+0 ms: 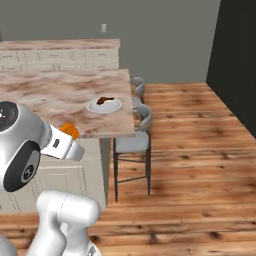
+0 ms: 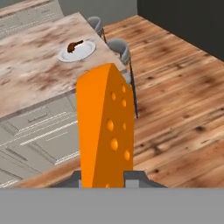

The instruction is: Take the cheese, chicken drumstick, and onion from the fridge and place them on the plate on the dining counter to create an appetizer plate.

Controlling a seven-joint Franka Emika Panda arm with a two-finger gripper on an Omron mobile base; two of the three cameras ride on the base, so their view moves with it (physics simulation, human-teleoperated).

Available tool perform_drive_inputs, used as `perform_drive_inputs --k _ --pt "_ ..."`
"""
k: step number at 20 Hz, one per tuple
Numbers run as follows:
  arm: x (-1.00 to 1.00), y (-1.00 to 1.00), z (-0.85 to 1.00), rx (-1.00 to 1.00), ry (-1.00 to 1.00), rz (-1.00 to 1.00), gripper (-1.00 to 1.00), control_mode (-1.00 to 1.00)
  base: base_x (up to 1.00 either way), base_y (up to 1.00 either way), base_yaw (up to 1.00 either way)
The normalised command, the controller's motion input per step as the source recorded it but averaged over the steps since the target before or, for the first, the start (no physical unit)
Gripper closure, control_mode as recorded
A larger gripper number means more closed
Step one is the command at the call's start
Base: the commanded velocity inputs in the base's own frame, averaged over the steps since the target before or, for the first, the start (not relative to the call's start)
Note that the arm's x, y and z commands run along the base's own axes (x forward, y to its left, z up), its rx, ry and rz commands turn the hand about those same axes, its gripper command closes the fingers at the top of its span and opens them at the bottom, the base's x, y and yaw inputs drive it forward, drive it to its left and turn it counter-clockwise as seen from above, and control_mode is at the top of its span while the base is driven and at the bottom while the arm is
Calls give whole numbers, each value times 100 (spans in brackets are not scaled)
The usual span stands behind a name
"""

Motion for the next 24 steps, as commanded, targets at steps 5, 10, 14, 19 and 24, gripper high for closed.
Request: perform_drive_inputs --k 5,10,14,19,24 --pt "0 0 0 0 0 0 100 100 10 -100 -5" --pt "0 0 0 0 0 0 100 100 41 -100 -1" --pt "0 0 0 0 0 0 100 100 62 -97 8" --pt "0 0 0 0 0 0 100 100 52 -68 26" --pt "0 0 0 0 0 0 100 100 47 -32 41"
